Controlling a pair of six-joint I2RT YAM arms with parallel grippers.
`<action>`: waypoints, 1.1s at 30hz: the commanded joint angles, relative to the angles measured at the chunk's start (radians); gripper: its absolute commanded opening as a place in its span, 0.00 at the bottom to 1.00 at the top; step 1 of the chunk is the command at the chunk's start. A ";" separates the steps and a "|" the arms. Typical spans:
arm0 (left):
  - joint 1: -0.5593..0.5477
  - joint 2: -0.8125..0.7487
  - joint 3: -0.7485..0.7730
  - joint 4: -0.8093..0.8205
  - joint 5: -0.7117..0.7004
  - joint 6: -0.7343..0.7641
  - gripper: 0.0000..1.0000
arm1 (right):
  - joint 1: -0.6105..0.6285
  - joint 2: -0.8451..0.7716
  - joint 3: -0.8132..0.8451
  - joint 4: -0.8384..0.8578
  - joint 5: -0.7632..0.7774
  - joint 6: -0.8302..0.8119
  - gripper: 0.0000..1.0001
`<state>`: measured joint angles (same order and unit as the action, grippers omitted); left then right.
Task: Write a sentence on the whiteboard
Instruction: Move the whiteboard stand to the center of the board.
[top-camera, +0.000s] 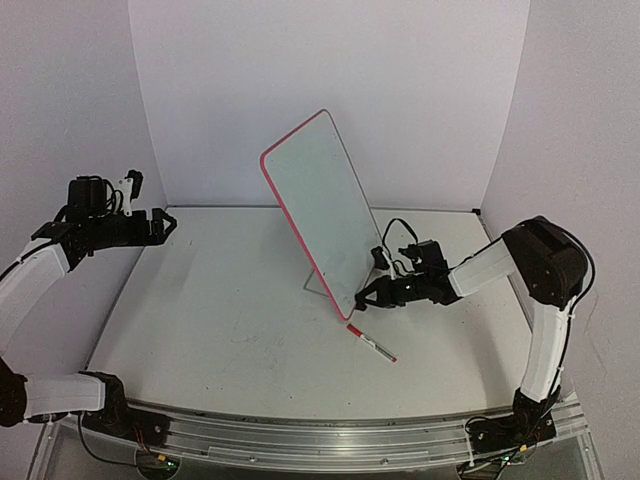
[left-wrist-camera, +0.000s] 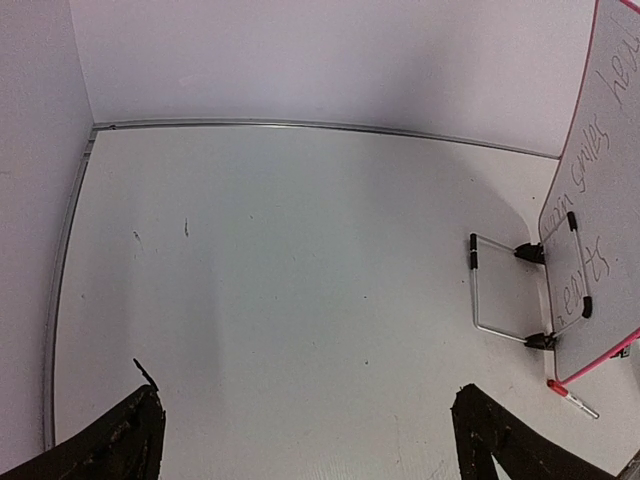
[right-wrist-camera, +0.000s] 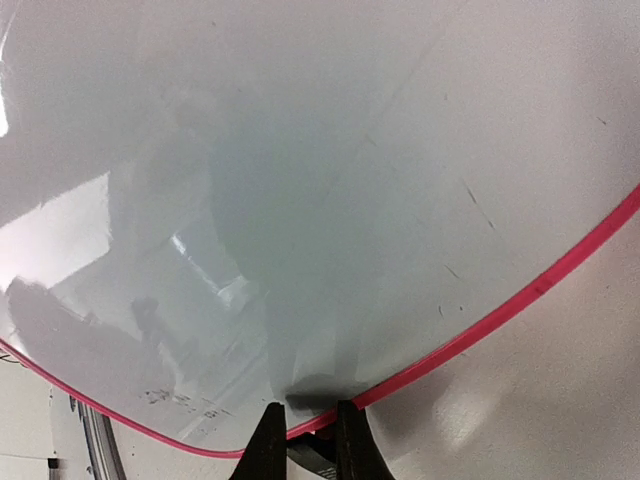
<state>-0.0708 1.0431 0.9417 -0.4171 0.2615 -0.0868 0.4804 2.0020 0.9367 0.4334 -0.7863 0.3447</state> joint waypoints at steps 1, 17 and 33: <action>0.003 0.000 0.018 0.032 0.008 -0.011 0.99 | 0.073 -0.040 -0.061 0.021 0.002 0.047 0.15; 0.003 0.009 0.016 0.032 0.001 -0.011 0.99 | 0.137 -0.155 -0.161 0.013 0.201 -0.089 0.39; 0.003 0.027 0.018 0.031 -0.004 -0.010 0.99 | 0.211 -0.090 -0.068 -0.102 0.454 -0.276 0.39</action>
<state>-0.0708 1.0679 0.9417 -0.4172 0.2607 -0.0868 0.6791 1.8808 0.8275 0.3486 -0.4232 0.1263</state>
